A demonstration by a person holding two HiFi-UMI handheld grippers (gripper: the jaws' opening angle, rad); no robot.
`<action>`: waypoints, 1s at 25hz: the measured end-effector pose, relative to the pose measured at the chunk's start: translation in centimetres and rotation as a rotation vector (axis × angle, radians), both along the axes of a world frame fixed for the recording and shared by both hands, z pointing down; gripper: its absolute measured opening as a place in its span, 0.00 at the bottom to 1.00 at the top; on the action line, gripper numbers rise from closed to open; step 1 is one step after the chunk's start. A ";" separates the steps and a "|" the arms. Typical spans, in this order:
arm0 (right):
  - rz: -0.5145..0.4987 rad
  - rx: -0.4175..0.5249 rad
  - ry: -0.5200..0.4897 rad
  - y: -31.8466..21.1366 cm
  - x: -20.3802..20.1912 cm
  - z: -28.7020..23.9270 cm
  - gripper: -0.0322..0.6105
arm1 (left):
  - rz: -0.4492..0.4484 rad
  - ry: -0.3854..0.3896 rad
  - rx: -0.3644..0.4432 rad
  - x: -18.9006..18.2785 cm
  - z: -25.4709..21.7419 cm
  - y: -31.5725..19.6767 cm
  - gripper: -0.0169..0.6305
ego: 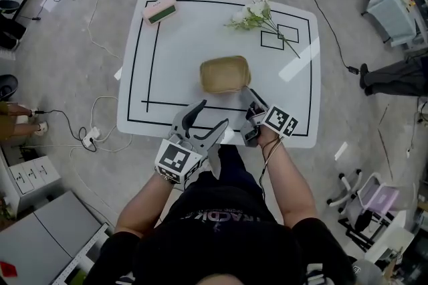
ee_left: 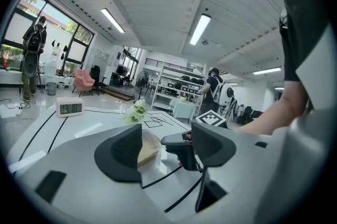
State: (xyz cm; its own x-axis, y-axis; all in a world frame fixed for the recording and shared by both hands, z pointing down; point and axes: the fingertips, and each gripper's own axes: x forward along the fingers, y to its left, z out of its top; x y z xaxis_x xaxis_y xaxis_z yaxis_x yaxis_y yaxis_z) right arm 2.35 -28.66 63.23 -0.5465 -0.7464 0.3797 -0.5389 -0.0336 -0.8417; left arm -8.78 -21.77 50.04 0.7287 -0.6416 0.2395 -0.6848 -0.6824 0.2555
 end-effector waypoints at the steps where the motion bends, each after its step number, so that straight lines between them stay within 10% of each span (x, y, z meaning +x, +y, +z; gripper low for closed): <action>1: -0.002 -0.011 -0.007 -0.1 -0.2 0.3 0.34 | -0.001 0.001 -0.003 0.1 0.1 -0.2 0.48; 25: 0.021 -0.022 -0.098 0.4 -0.2 0.2 0.17 | -0.005 -0.006 -0.013 -0.7 0.2 0.1 0.48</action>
